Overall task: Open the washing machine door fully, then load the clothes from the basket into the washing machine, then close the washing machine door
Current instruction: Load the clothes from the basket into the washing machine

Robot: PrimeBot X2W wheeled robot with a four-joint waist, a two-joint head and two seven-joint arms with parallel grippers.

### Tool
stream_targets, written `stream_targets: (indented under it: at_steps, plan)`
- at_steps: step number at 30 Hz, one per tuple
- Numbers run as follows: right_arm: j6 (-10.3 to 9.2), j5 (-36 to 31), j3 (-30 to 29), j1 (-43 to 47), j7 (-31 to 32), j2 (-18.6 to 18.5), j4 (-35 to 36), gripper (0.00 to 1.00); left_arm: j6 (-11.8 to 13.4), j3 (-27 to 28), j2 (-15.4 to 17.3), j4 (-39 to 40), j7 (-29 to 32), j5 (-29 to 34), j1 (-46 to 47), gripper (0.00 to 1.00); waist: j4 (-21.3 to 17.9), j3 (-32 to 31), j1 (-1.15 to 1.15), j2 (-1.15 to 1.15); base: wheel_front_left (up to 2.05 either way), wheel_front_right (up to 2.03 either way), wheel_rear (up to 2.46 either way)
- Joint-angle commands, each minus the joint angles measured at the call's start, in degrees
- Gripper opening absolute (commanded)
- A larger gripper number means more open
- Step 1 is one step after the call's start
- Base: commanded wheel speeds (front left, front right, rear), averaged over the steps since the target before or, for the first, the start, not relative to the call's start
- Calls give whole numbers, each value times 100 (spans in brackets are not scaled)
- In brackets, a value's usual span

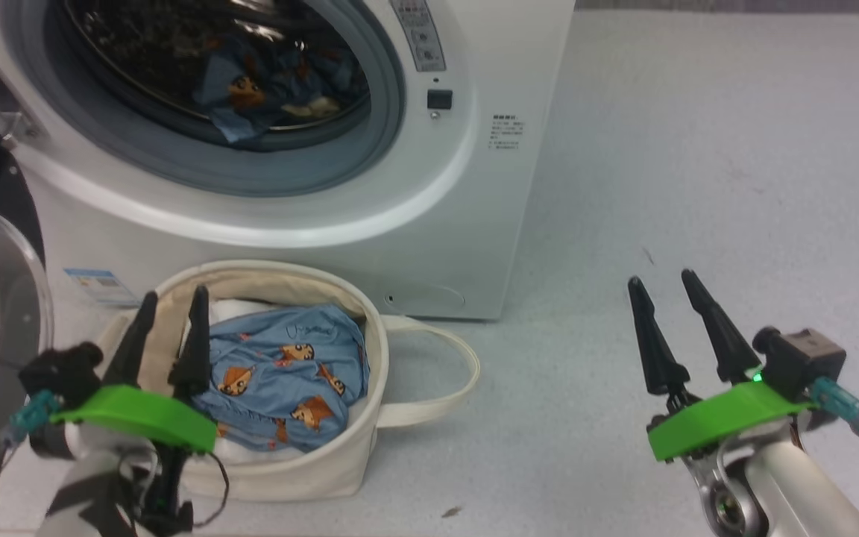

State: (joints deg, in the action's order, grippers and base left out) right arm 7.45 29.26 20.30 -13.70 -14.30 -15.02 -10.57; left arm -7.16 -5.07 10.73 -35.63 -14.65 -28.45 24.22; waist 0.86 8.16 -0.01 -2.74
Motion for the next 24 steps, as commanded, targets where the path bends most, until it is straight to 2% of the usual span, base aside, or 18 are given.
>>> stream_targets:
  at_steps: [1,11,24]
  plan:
    - [3,8,35,102,-70,-41,120,100,-33,158,153,238,-35,5,5,100,58,-155,1,1,0,0,0]
    - [3,-41,-360,569,-70,-103,92,100,-33,405,79,635,-35,273,-780,100,192,-487,1,1,0,0,0]
    - [3,-25,-259,591,-70,-130,277,100,-33,479,-23,722,-35,400,-863,100,190,-415,1,1,0,0,0]
